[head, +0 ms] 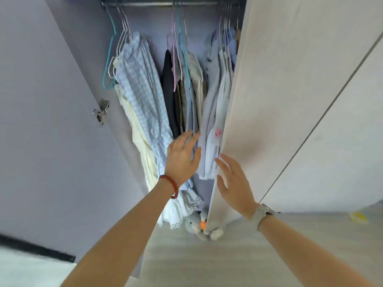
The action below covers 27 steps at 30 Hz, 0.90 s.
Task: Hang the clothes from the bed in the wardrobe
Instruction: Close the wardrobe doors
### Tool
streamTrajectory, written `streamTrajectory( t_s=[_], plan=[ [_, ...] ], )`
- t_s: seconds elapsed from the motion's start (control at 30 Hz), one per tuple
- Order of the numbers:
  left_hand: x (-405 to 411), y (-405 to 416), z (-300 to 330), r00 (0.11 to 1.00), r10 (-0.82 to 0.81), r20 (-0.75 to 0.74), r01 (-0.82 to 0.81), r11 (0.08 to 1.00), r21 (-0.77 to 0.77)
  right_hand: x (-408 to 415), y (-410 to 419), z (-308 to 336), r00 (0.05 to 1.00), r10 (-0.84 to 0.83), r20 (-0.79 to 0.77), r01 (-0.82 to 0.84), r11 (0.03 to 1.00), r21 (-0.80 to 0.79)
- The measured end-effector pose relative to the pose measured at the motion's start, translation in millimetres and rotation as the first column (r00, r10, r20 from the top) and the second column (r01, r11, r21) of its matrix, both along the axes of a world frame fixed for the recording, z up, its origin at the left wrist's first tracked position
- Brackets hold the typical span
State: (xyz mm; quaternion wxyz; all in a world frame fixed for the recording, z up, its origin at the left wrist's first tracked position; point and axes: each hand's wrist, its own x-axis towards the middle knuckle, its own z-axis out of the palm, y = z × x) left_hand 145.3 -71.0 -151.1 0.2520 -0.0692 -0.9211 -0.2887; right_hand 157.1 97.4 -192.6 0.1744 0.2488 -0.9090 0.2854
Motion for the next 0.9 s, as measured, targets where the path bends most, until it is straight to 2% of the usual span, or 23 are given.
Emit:
streamTrajectory(
  t_s=[0.07,0.13,0.23,0.3,0.4,0.53,0.63,0.73,0.9],
  plan=[
    [13,-13,-55,0.983,0.060,0.176,-0.059,0.998,-0.012,13,-8,-43,0.992,0.009,0.127,-0.013,0.999,0.029],
    [28,-26,-109,0.927,0.118,0.357,-0.112,0.993,-0.037,22,-16,-85,0.969,0.031,0.246,-0.051,0.996,0.075],
    [49,-43,-187,0.782,0.153,0.604,-0.126,0.988,-0.086,31,-28,-151,0.893,0.043,0.448,-0.134,0.976,0.173],
    [55,-57,-240,0.693,0.174,0.700,-0.137,0.985,-0.109,31,-37,-204,0.843,0.038,0.537,-0.188,0.956,0.226],
    [52,-77,-317,0.594,0.203,0.779,-0.164,0.978,-0.130,21,-53,-283,0.775,-0.001,0.632,-0.273,0.902,0.336],
    [36,-93,-419,0.499,0.220,0.838,-0.202,0.970,-0.134,-10,-74,-395,0.704,-0.028,0.710,-0.360,0.848,0.390],
    [18,-100,-505,0.462,0.242,0.853,-0.234,0.961,-0.146,-46,-91,-489,0.715,0.002,0.699,-0.447,0.771,0.455],
    [7,-100,-588,0.419,0.237,0.877,-0.271,0.954,-0.128,-78,-104,-583,0.730,-0.020,0.684,-0.515,0.642,0.568],
    [4,-94,-700,0.383,0.218,0.898,-0.306,0.947,-0.099,-116,-114,-709,0.760,-0.131,0.637,-0.483,0.541,0.688]
  ],
)
